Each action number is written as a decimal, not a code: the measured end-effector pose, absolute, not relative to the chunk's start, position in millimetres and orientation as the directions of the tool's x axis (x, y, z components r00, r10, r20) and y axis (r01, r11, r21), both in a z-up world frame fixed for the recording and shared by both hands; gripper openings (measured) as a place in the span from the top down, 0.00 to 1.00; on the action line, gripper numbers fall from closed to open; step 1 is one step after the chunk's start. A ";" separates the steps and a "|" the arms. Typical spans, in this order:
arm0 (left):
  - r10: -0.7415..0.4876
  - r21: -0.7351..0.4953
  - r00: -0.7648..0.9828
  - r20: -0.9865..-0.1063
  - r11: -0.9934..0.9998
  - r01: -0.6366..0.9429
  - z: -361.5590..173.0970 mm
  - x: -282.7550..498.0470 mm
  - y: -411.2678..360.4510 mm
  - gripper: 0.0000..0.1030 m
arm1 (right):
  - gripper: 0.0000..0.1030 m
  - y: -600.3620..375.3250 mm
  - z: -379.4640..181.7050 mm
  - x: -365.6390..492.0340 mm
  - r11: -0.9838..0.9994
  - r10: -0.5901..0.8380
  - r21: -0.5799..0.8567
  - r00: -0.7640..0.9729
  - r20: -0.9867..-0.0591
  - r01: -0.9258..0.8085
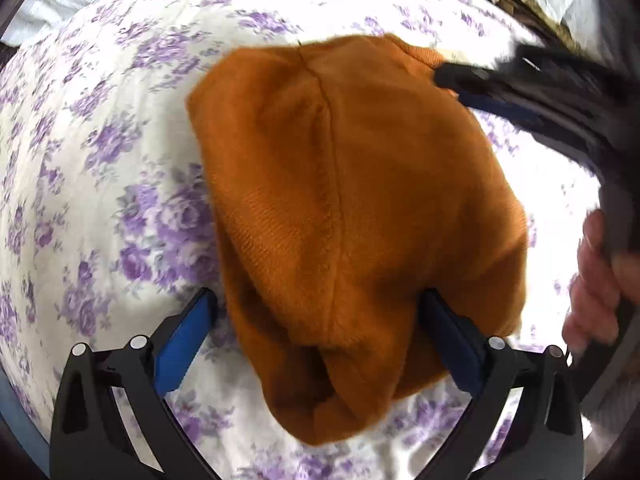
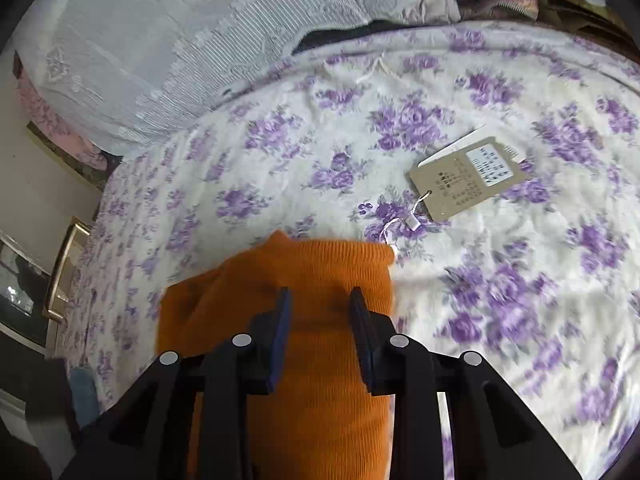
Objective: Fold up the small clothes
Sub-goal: 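Close the right tool on the folded orange bundle and tuck its edge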
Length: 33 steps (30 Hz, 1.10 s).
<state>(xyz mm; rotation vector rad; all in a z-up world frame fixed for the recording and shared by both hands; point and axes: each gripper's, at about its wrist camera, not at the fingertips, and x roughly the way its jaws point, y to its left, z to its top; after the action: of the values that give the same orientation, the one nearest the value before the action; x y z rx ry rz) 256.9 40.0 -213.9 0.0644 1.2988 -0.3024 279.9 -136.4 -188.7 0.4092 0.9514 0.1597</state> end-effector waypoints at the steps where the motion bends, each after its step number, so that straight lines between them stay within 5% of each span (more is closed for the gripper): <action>1: -0.187 -0.125 0.242 -0.952 0.961 0.248 -209.9 256.9 42.6 0.05 | 0.71 -136.3 -183.0 271.4 0.916 0.306 0.400 0.586 -0.750 0.034; 13: -0.141 -0.071 0.345 -0.928 0.976 0.208 -169.9 274.7 55.3 0.05 | 0.58 -131.0 -176.0 201.2 0.940 0.278 0.342 0.583 -0.764 0.000; 17: -0.125 -0.060 0.335 -0.934 0.978 0.199 -180.2 279.6 53.8 0.05 | 0.57 -127.2 -188.6 203.8 0.940 0.281 0.340 0.559 -0.780 0.001; 25: -0.149 -0.112 0.253 -0.956 0.981 0.155 -218.2 292.1 61.4 0.04 | 0.37 -133.9 -227.6 208.8 0.919 0.309 0.390 0.509 -0.803 0.058; 33: -0.108 -0.060 0.295 -0.949 0.984 0.168 -219.9 285.6 54.8 0.04 | 0.32 -127.2 -235.2 205.8 0.929 0.303 0.370 0.529 -0.792 0.023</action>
<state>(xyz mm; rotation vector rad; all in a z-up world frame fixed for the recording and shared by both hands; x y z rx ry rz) 285.6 54.8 -219.9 0.0548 1.2581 -0.1835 205.8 -127.2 -235.2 0.3578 1.0045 0.1717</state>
